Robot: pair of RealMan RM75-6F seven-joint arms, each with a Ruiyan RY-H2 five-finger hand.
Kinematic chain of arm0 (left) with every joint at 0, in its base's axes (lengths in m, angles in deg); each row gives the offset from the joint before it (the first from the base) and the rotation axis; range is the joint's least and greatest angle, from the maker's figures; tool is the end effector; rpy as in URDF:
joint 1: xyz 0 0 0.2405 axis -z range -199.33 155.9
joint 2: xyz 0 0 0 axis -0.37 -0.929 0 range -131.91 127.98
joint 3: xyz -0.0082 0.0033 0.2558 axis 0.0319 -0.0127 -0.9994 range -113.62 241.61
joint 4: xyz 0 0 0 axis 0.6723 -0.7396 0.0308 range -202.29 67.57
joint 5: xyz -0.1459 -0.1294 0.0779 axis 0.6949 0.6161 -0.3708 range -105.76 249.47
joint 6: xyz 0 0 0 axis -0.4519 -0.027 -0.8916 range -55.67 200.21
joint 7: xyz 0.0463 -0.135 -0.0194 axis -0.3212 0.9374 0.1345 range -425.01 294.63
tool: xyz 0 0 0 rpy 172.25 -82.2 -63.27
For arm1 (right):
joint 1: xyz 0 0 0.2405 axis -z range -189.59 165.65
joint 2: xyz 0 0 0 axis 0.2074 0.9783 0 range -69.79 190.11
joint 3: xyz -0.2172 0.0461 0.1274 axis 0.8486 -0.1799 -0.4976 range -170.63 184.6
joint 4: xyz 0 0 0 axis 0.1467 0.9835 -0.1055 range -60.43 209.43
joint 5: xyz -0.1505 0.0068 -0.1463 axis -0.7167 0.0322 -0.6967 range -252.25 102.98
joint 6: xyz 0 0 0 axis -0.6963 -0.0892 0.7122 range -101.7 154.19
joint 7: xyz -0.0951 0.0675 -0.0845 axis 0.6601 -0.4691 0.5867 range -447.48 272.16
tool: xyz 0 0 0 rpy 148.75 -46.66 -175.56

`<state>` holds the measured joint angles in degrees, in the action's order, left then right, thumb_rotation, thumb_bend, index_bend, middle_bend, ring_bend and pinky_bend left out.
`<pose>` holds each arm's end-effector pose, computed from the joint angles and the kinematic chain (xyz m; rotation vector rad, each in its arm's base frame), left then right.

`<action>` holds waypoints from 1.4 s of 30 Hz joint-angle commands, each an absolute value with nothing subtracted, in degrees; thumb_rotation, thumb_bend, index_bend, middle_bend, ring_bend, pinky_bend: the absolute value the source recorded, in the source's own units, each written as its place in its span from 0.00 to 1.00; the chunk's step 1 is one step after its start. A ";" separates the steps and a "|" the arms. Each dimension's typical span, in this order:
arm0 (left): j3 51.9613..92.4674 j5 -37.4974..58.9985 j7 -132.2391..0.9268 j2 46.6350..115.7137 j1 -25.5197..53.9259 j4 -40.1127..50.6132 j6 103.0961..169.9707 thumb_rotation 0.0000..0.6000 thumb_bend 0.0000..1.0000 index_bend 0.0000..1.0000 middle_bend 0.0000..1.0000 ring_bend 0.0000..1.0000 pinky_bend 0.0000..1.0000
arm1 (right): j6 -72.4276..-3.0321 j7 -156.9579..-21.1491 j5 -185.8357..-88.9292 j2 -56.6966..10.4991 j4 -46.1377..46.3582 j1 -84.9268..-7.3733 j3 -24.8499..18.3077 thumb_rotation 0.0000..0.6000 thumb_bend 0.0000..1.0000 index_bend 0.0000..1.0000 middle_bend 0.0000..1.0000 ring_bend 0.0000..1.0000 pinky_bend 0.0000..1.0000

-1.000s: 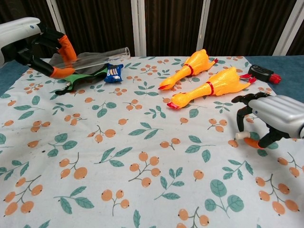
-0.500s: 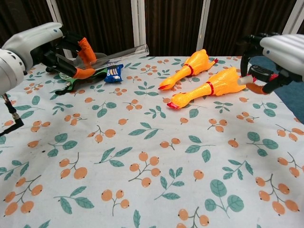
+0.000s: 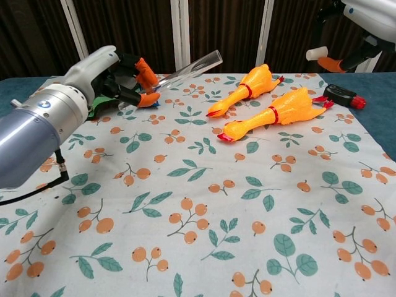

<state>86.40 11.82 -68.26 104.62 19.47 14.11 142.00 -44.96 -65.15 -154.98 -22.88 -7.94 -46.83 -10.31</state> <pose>-0.0878 0.3457 -0.0388 -1.2896 -1.4036 -1.4713 -0.1584 -0.3576 0.0799 1.5932 -0.4729 1.0838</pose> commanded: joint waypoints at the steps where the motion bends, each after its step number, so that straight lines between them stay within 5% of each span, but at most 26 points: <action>1: 87.73 11.34 -65.87 107.74 20.99 10.52 141.47 1.00 0.54 0.66 0.51 0.04 0.00 | -45.49 -64.83 -156.49 -23.44 -6.43 -47.91 -10.23 1.00 0.43 0.59 0.11 0.02 0.00; 13: 91.67 16.19 -69.07 112.14 22.88 9.37 141.91 1.00 0.54 0.66 0.51 0.04 0.00 | -49.36 -63.07 -164.80 -26.59 0.24 -51.16 -7.80 1.00 0.43 0.59 0.11 0.02 0.00; 42: 93.21 22.30 -77.05 111.35 22.84 11.57 142.14 1.00 0.54 0.66 0.51 0.04 0.00 | -48.10 -55.91 -162.32 -34.02 5.86 -55.27 -8.27 1.00 0.43 0.59 0.11 0.02 0.00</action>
